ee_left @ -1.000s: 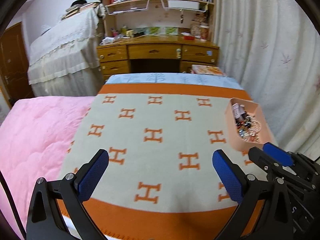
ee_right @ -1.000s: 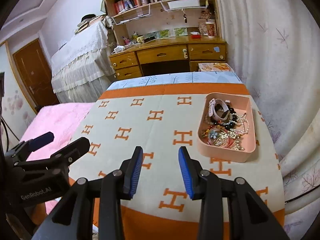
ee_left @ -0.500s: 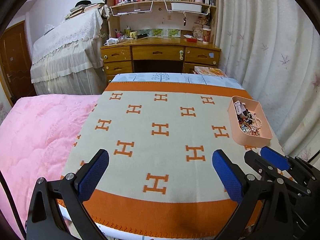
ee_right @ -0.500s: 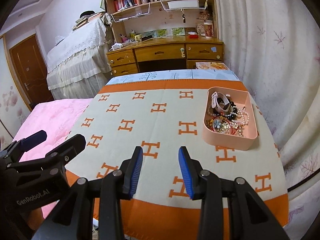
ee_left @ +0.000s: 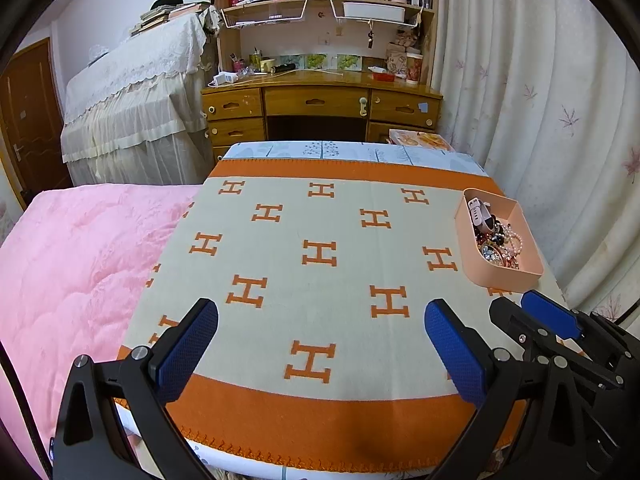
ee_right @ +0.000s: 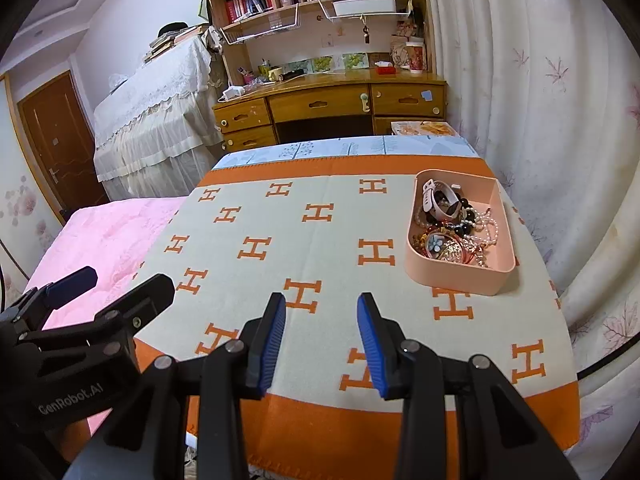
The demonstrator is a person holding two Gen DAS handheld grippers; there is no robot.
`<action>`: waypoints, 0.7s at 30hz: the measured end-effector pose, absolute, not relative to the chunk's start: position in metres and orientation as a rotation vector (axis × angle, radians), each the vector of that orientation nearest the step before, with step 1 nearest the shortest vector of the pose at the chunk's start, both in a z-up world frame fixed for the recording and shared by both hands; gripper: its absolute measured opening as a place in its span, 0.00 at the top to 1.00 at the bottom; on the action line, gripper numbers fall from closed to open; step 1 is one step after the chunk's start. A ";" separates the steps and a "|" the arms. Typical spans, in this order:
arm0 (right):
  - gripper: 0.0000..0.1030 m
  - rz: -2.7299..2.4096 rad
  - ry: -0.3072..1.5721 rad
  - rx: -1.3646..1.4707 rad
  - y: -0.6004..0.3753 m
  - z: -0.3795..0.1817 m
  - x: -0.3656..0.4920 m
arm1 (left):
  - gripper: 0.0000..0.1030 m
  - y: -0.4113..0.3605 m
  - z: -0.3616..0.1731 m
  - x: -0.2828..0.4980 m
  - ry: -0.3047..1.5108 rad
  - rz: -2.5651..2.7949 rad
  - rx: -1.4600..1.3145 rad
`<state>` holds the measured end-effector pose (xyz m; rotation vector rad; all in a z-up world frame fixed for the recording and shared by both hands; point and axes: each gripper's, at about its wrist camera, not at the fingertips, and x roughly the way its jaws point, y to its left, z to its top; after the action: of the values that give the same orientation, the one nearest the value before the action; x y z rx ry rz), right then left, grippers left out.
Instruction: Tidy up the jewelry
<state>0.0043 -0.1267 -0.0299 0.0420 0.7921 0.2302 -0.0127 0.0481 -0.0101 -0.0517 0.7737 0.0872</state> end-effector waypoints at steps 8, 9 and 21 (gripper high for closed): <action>0.63 0.232 0.794 0.041 -0.124 -0.028 0.003 | 0.01 0.047 -0.010 -0.012 0.772 0.095 -0.050; 0.63 0.232 0.798 0.043 -0.123 -0.027 0.003 | 0.01 0.047 -0.010 -0.011 0.775 0.096 -0.052; 0.63 0.236 0.823 0.043 -0.120 -0.032 0.013 | 0.01 0.051 -0.014 -0.003 0.804 0.099 -0.063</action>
<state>0.0129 -0.1200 -0.0319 0.0432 0.8232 0.2360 -0.0030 0.0511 -0.0142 -0.0626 0.8036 0.0989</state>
